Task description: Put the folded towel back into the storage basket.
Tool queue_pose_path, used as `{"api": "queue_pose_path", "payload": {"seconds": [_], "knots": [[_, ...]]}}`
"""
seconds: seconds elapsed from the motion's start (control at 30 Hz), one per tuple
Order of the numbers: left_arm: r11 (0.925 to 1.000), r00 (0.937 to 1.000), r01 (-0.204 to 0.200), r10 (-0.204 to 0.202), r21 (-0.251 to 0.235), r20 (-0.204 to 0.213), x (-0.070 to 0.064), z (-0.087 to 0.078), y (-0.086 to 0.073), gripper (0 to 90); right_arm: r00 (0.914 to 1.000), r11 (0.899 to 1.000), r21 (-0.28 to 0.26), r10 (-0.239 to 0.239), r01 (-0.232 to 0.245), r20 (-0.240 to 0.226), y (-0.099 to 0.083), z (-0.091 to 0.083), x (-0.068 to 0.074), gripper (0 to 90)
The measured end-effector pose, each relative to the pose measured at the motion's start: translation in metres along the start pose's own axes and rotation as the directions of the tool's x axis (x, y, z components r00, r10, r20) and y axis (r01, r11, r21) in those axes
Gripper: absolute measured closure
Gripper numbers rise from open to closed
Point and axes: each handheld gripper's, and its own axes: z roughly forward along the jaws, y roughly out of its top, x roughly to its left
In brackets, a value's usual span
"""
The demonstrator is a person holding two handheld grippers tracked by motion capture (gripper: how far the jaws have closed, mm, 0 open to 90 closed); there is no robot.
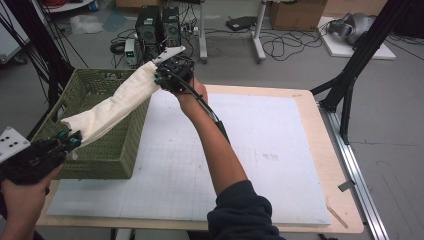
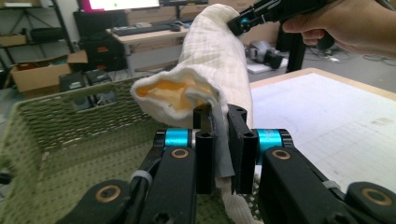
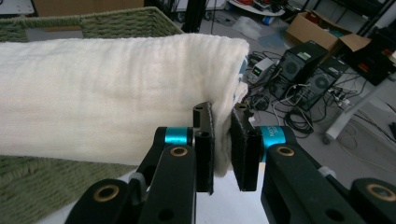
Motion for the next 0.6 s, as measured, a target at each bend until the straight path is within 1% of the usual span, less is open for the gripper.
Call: {"api": "queue_pose_path", "payload": {"seconds": [0.23, 0.37, 0.57, 0.6], "knots": [[0.9999, 0.9989, 0.011, -0.01, 0.004, -0.045, 0.014, -0.012, -0.005, 82.5, 0.9991, 1.0, -0.003, -0.031, 0.031, -0.028, 0.019, 0.022, 0.014, 81.4], [1.0, 0.9976, 0.006, -0.006, 0.0, -0.069, 0.019, -0.019, -0.004, 82.5, 0.9989, 1.0, -0.008, -0.029, 0.029, -0.036, 0.027, 0.031, 0.02, 81.4], [0.9999, 0.9947, 0.015, -0.015, 0.002, -0.102, 0.028, -0.025, -0.006, 82.5, 0.998, 0.999, -0.007, -0.041, 0.041, -0.048, 0.038, 0.043, 0.028, 81.4], [0.9999, 0.9941, 0.016, -0.016, 0.0, -0.107, 0.029, -0.026, -0.007, 82.5, 0.9982, 0.999, -0.007, -0.038, 0.037, -0.047, 0.04, 0.044, 0.03, 81.3]]}}
